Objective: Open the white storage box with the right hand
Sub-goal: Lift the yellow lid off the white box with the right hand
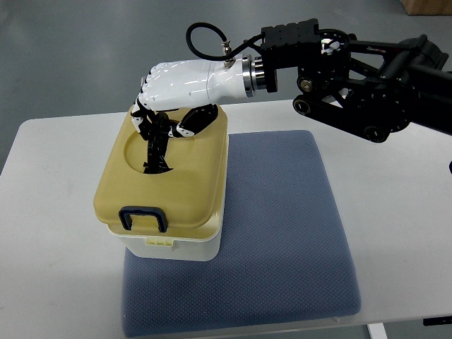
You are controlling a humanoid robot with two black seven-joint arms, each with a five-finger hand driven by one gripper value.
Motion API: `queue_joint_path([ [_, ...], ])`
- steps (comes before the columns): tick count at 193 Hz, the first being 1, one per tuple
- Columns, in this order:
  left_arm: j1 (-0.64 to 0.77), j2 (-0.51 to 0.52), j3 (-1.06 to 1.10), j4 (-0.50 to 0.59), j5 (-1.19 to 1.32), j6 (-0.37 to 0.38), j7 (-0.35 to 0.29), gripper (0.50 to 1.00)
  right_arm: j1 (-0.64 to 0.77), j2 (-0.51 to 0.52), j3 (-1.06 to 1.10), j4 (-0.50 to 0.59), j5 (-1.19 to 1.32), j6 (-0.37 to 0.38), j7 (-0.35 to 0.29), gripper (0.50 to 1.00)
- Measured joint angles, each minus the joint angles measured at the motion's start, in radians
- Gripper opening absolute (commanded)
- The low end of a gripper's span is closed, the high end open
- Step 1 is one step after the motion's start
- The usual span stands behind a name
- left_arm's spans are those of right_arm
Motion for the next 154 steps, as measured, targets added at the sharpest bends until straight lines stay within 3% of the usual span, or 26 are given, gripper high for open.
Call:
queue_joint_path([
  [56,0.000,0.000,0.000,0.000,0.000,0.000,0.000,1.000,-0.005,-0.069,0.037,0.000,0.006,0.001,0.000,0.500],
  [154,0.000,0.000,0.000,0.000,0.000,0.000,0.000,1.000,-0.148,-0.348,0.083,-0.093,0.082,0.008,0.000,0.500],
])
